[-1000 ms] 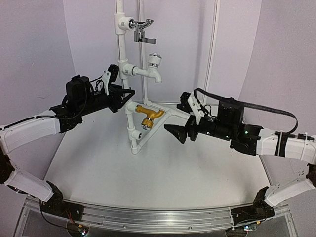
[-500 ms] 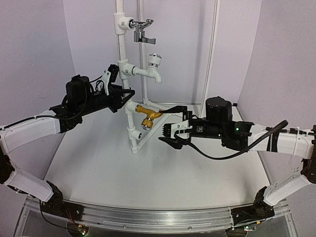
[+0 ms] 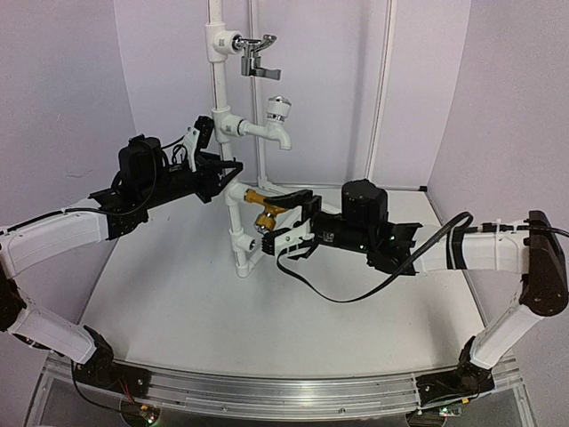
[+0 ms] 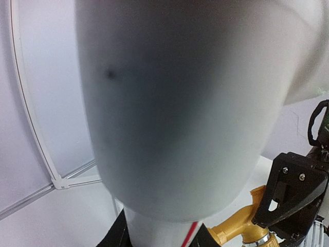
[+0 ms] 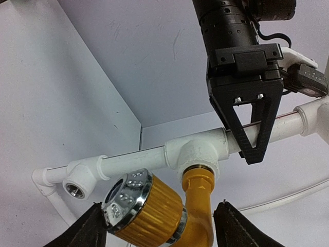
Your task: Install the water faucets
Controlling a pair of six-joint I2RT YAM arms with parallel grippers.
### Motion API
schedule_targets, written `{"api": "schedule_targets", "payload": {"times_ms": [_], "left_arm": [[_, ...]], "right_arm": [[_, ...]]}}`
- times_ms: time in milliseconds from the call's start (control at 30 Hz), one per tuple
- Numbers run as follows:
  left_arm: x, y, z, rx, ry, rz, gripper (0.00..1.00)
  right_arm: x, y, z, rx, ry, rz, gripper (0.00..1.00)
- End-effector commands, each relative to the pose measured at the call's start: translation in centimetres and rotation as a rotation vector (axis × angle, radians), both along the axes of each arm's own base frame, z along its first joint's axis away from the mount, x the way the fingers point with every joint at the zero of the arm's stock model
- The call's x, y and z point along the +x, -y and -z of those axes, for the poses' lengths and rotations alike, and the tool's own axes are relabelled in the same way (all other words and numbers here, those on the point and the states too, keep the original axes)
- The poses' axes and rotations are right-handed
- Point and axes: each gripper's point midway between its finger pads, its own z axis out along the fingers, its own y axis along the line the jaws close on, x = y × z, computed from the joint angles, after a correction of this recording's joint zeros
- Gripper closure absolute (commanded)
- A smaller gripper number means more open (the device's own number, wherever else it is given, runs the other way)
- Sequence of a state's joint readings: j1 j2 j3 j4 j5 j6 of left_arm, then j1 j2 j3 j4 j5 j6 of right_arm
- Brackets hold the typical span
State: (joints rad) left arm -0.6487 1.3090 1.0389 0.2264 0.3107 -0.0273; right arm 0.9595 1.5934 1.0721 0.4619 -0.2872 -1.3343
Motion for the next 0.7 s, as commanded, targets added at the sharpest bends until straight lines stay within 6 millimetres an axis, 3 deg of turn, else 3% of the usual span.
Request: {"api": "schedule_targets", "payload": {"times_ms": [0,167,300,367,467,667], "left_arm": [[-2.3,0.8,7.5,0.072,-0.355,0.07,1.0],[-2.3,0.8,7.4,0.071,-0.354,0.07,1.0],[-2.3,0.8,7.4,0.071,-0.355,0.072,1.0],[-2.3,0.8,7.4,0.071,-0.354,0.072,1.0],[-2.3,0.9,7.4,0.071,-0.356,0.074,1.0],[-2.4,0.9,7.4,0.068,-0.357,0.078,1.0]], "right_arm": [[1.1,-1.0,-2.8,0.121,0.095,0.067,0.32],[2.0,-0.9,-3.0,0.217,0.037,0.136,0.44],[1.9,-0.4,-3.7,0.339,-0.149,0.155,0.56],[2.8,0.2,-4.3,0.433,-0.267,0.214,0.61],[4.3,1.3,-4.8,0.572,-0.427,0.31,0.62],[5.2,2.3,-3.3,0.771,-0.742,0.362,0.65]]}}
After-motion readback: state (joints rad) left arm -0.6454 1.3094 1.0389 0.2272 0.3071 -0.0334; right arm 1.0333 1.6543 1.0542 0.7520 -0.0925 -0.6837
